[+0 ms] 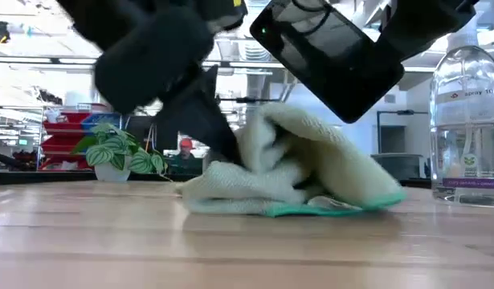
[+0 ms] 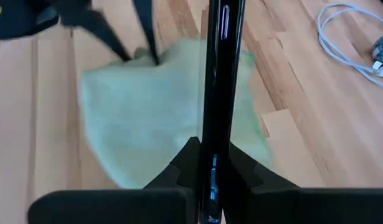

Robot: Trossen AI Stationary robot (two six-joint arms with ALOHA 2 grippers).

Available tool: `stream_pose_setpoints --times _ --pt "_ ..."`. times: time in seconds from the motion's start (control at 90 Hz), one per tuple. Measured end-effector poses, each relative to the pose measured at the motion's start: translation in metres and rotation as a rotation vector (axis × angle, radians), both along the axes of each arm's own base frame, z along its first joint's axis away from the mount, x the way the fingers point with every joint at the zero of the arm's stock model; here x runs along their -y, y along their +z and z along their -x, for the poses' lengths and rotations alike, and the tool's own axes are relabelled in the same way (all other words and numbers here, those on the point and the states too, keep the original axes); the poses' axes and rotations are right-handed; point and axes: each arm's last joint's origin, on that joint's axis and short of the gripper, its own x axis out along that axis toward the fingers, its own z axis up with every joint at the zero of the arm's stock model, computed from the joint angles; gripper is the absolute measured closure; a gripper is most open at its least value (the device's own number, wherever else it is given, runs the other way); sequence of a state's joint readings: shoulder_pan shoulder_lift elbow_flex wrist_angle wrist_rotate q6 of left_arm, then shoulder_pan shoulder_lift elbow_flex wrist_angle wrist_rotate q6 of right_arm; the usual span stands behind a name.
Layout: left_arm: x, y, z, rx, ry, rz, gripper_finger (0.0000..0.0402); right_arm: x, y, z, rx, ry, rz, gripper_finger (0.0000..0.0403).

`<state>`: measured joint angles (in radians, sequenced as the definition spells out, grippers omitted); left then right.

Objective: Apply microfiber cloth
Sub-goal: Wipe the front of the phone with the light green microfiber cloth

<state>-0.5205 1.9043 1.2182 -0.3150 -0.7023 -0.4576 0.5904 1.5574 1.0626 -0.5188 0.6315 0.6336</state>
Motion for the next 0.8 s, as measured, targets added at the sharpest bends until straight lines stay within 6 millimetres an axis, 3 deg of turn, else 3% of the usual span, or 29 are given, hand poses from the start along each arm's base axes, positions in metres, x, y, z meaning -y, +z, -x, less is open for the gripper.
stream_pose_setpoints --times 0.178,0.389,0.6,0.8 --pt "-0.006 0.042 0.015 0.059 0.01 0.045 0.0287 -0.001 -0.005 -0.007 0.021 -0.018 -0.021 0.0385" --pt "-0.009 0.068 0.047 0.039 0.105 0.099 0.0221 -0.009 -0.031 -0.031 -0.11 -0.03 0.101 0.0385" --pt "0.006 0.069 0.061 0.108 0.157 0.119 0.0215 -0.011 -0.059 -0.071 -0.315 -0.103 0.314 0.0381" --pt "0.018 0.069 0.069 0.184 0.184 0.096 0.0225 -0.018 -0.086 -0.1 -0.465 -0.035 0.37 0.0334"
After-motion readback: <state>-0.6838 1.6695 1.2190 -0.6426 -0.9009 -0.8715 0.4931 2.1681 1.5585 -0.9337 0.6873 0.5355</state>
